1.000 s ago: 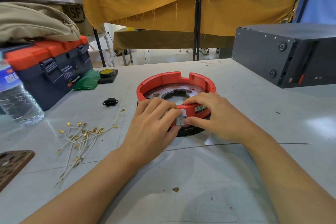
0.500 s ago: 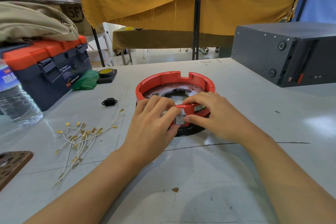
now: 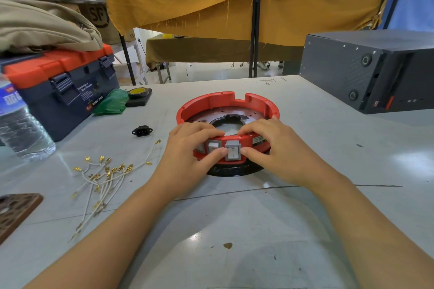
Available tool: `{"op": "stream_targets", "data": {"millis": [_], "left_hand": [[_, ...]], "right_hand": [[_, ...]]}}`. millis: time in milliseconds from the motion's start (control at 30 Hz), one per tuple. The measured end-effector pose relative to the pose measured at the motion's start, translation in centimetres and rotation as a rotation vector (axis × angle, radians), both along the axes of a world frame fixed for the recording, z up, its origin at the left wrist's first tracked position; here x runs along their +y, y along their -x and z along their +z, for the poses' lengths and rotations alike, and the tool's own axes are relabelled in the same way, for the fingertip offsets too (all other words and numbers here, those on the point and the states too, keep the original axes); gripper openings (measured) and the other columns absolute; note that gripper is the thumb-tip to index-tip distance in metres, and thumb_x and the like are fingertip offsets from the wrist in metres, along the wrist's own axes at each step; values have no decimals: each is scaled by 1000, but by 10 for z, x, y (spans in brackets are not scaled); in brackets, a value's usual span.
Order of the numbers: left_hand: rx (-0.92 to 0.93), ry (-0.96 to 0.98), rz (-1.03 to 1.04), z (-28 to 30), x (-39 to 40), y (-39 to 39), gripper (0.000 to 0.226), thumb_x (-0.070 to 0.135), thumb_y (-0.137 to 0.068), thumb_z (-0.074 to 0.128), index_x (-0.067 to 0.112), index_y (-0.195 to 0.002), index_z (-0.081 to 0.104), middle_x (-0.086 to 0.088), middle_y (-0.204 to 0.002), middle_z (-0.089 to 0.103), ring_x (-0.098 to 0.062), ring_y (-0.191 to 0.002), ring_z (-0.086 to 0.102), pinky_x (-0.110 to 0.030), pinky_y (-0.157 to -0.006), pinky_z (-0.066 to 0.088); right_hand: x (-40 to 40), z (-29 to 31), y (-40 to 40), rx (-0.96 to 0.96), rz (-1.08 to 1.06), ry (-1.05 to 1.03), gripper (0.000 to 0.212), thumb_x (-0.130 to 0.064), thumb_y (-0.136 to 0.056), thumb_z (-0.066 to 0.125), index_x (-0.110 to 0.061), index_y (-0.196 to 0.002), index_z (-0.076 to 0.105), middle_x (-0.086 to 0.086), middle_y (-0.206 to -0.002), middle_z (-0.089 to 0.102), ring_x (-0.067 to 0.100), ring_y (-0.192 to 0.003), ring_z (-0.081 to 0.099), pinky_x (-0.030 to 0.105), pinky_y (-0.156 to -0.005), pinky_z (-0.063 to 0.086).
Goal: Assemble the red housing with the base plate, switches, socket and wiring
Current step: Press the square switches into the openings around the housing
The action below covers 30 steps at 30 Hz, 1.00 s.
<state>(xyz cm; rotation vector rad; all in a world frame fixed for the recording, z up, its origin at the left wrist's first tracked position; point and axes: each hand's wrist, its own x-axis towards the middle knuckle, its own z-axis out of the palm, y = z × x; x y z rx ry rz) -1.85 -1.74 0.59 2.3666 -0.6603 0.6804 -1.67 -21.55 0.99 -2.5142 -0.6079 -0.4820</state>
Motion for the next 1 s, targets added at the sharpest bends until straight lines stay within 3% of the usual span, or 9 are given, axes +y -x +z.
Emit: {"op": "stream_targets", "data": {"millis": [233, 367, 600, 1000], "left_hand": [[106, 125, -38, 0, 0, -2, 25, 30, -80, 71, 25, -104, 70, 17, -104, 57, -5, -105, 51, -39, -95, 44], [192, 199, -47, 2, -2, -3, 21, 31, -79, 70, 33, -100, 67, 23, -102, 54, -5, -105, 51, -40, -93, 47], [192, 180, -33, 3, -3, -4, 21, 29, -80, 70, 28, -101, 69, 8, -99, 57, -10, -99, 52, -40, -89, 47], [108, 172, -5, 0, -7, -5, 15, 23, -82, 70, 23, -97, 69, 16, -89, 52, -12, -92, 52, -42, -87, 46]], "right_hand": [[2, -1, -3, 30, -4, -73, 26, -40, -86, 59, -32, -111, 61, -37, -90, 41, 6, -101, 45, 17, -86, 33], [2, -1, -5, 39, -7, -78, 24, -38, -87, 60, -31, -109, 63, -28, -94, 49, 9, -103, 46, 19, -85, 36], [3, 1, -4, 38, -10, -120, 20, -33, -86, 62, -28, -106, 65, -14, -99, 59, 12, -102, 47, 26, -87, 38], [7, 3, -3, 29, -34, -193, 12, -27, -85, 66, -26, -97, 68, -26, -83, 51, 12, -95, 50, 26, -83, 38]]}}
